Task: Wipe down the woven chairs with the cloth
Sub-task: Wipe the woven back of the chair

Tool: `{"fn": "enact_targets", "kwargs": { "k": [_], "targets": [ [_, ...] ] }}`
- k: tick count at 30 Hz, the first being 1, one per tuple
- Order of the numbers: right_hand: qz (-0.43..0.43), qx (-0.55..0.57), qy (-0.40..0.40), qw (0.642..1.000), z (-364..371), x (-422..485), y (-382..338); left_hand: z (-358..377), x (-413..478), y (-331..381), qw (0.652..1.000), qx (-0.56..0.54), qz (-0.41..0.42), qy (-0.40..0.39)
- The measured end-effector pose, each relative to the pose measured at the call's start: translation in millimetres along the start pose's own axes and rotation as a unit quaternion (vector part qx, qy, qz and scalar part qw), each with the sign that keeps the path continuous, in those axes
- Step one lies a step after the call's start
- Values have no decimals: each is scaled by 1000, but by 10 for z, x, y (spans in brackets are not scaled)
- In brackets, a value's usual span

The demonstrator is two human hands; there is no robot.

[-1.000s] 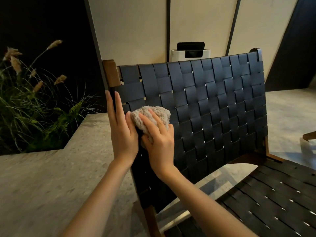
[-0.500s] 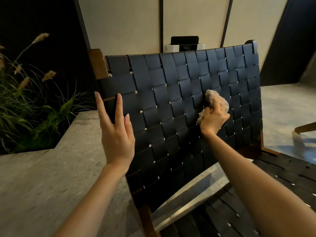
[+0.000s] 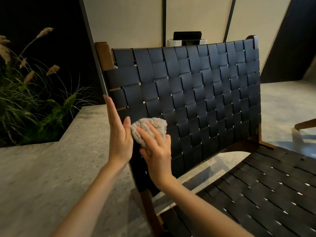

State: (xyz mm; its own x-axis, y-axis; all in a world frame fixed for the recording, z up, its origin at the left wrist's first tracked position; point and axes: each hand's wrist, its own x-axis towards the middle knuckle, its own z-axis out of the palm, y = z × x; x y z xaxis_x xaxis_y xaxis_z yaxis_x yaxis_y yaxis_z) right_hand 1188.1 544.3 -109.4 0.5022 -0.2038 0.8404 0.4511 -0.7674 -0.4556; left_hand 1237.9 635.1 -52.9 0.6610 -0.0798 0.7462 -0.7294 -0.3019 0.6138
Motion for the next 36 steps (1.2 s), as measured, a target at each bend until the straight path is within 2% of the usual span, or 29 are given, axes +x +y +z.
{"fn": "enact_targets", "kwargs": {
  "k": [2, 4, 6, 8, 11, 13, 17, 22, 25, 27, 31, 36],
  "targets": [
    [-69, -47, -33, 996, -102, -35, 183, -23, -117, -29, 1000, 7, -12, -27],
    [-83, -106, -61, 989, -260, 46, 478, -49, -180, -51, 998, 25, -12, -58],
    [-10, -146, -36, 989, -449, 209, 830, -66, -208, -60, 995, 60, 2, -79],
    [101, -159, 18, 982, -646, 370, 1167, -67, -234, -54, 991, 95, 16, -88],
    [281, -161, 81, 942, -878, 576, 1611, -59, -265, -49, 988, 118, 24, -94],
    [329, -171, 87, 925, -930, 640, 1770, -59, -271, -59, 988, 121, 26, -97],
    [355, -135, 103, 919, -749, 556, 1637, -77, -270, -69, 988, 116, 24, -102],
    [305, -81, 98, 944, -447, 256, 1115, -90, -290, -89, 988, 102, 31, -111],
    [201, -14, 32, 979, -221, -77, 600, -106, -378, -81, 989, 89, 29, -114],
    [112, -9, -18, 993, -94, -325, 293, -137, -445, -98, 989, 84, 35, -114],
    [44, -4, -41, 998, 7, -505, 61, -204, -517, -142, 985, 89, 35, -141],
    [-83, -67, -80, 991, -138, -524, 322, -211, -597, -140, 979, 125, 39, -158]
  ]
}}
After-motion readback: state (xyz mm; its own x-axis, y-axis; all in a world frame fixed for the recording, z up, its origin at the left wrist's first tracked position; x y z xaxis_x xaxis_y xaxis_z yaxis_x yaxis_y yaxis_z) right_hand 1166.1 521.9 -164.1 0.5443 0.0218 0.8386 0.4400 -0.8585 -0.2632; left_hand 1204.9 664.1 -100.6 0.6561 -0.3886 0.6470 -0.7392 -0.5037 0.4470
